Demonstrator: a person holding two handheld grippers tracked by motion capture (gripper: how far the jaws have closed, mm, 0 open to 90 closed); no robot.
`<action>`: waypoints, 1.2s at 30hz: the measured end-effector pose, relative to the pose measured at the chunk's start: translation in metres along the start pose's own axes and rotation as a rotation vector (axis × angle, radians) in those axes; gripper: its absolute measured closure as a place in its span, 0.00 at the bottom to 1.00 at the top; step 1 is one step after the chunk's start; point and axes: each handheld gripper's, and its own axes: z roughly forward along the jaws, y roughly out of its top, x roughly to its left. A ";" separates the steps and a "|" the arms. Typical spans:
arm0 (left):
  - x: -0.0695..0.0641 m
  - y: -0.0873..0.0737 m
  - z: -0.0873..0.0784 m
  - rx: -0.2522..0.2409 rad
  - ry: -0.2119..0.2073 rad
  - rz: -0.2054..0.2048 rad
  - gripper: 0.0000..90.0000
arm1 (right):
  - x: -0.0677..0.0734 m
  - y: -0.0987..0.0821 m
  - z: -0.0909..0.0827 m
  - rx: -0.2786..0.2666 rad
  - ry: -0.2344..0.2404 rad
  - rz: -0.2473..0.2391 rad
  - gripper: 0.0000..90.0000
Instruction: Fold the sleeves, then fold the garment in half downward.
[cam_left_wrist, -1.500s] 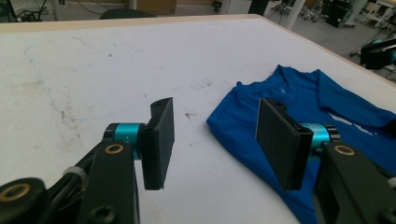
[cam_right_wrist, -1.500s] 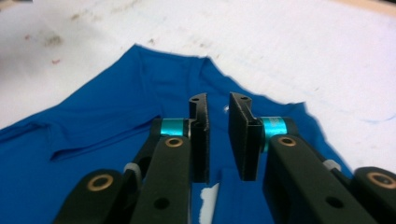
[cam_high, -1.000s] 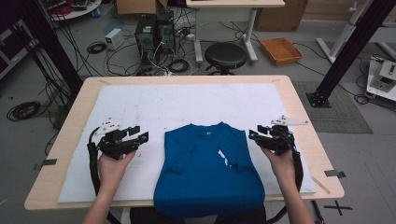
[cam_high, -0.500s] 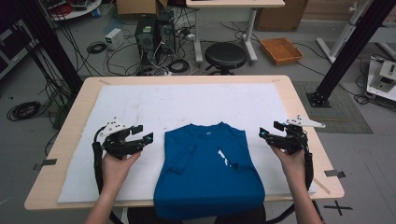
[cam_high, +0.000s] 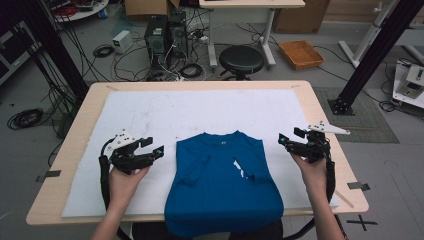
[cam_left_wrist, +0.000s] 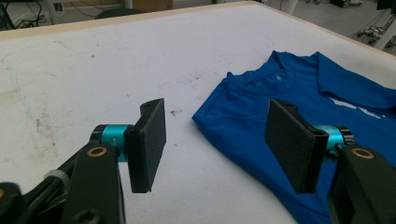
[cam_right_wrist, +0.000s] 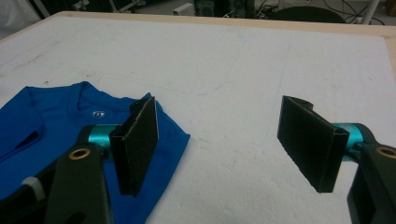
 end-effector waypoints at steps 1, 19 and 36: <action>0.000 0.000 0.000 -0.002 -0.001 -0.002 0.43 | 0.000 0.000 0.000 0.000 0.002 -0.002 0.32; -0.005 0.002 0.003 -0.005 -0.018 0.014 0.43 | 0.002 0.004 -0.001 -0.016 -0.004 -0.001 0.32; -0.010 0.000 0.011 0.022 -0.049 0.026 0.43 | 0.003 0.003 -0.002 -0.015 -0.001 -0.006 0.32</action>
